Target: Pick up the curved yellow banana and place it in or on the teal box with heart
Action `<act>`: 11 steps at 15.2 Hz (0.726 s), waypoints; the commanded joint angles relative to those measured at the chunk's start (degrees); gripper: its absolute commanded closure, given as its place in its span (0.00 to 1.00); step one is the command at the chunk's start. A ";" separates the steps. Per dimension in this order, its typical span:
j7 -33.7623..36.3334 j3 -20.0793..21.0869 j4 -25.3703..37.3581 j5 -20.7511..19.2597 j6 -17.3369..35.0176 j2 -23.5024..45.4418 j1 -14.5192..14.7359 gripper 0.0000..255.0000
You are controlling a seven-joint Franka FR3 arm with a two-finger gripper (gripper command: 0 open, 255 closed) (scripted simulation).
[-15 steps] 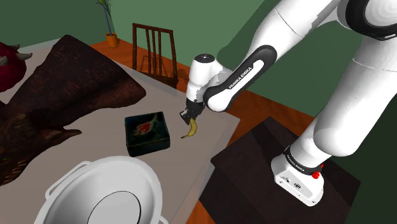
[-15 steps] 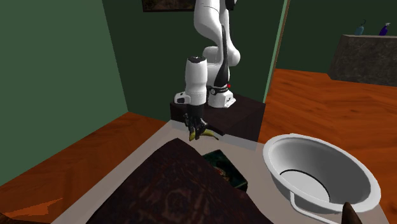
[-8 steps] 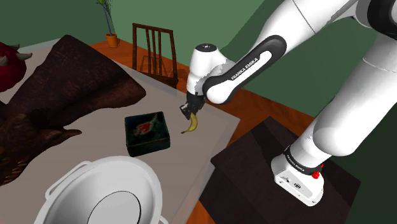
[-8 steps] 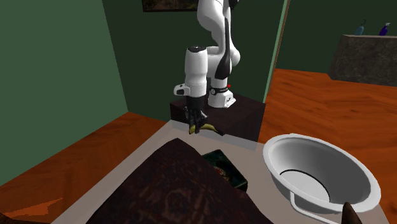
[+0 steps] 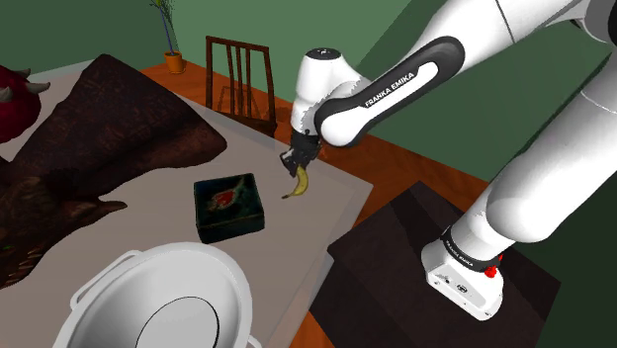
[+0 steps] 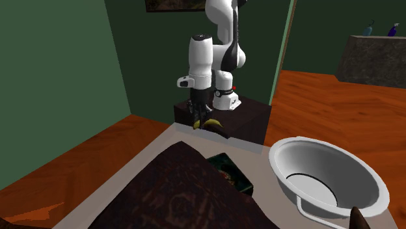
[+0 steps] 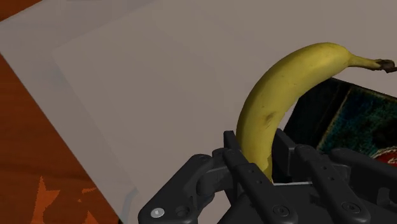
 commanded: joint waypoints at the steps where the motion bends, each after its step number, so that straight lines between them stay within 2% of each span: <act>1: 1.35 0.29 2.39 -1.02 -0.97 1.58 0.30 1.00; 5: 7.15 0.87 12.02 -5.87 -3.68 9.31 2.32 1.00; 11: 13.29 0.15 28.30 -11.26 -9.45 21.00 7.17 1.00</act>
